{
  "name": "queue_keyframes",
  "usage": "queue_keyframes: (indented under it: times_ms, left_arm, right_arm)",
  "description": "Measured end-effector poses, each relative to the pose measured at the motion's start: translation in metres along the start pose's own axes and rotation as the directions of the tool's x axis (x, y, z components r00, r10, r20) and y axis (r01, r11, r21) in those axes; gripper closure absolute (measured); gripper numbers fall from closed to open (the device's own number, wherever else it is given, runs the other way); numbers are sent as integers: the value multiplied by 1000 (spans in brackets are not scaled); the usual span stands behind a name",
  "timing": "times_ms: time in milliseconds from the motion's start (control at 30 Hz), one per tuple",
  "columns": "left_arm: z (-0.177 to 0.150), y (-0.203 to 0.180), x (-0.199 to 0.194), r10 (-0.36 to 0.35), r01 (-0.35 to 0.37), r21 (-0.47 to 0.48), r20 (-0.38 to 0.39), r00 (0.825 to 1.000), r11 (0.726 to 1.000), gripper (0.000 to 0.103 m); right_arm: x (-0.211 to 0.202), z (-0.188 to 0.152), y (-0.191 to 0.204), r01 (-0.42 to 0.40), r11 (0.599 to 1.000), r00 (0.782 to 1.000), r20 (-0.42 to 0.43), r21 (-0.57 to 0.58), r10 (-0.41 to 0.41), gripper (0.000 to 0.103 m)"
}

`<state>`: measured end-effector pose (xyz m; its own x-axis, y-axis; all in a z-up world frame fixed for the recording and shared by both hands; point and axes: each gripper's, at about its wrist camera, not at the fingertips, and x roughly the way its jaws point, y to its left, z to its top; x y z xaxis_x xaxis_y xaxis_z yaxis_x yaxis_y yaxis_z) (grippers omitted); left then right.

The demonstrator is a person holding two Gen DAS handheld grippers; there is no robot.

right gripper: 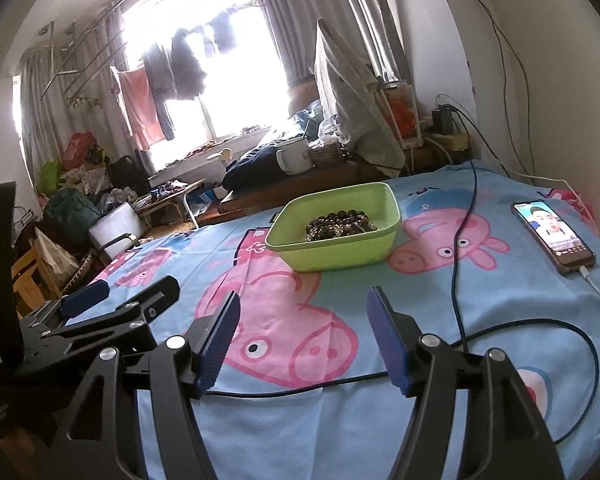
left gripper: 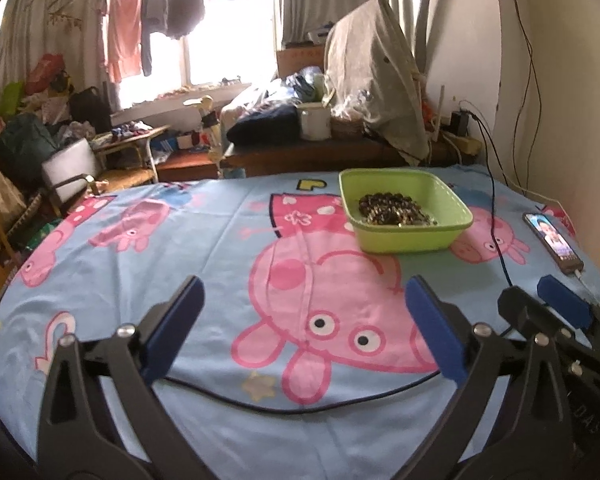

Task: Organize jewelry

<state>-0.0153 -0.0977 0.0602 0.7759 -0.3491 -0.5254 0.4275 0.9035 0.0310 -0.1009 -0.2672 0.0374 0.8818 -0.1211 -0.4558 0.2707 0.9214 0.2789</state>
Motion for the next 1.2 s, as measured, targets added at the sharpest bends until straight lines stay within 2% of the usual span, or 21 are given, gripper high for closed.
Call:
queue_keyframes:
  times_ms: [100,233,433,767,1033,1200]
  left_arm:
    - [0,1,-5,24,-24,-11,32,999,1000,6]
    - [1,1,-6,38,-38,-3,24,999,999,6]
    - [3,4,-5,50,-50,-5,-6,999,999,6]
    - [5,3,-11,63,-63,10,-3,998,998,6]
    - [7,-1,-14,43,-43,11,-4,999,999,6]
    - [8,-1,-17,44,-44,6,7,999,999,6]
  right_arm:
    - [-3,0,2,18,1000,1000,4,-6,-18,64]
    - [-4,-2,2,40,999,999,8,-2,-40,62]
    - [-2,-3,0,32,999,999,-1,23,-32,61]
    - [-2,-3,0,8,999,1000,-5,32,-8,60]
    - [-13,5,-2,53,998,998,28,29,-54,60]
    - [-20,13,5,96,995,994,48,-4,-96,54]
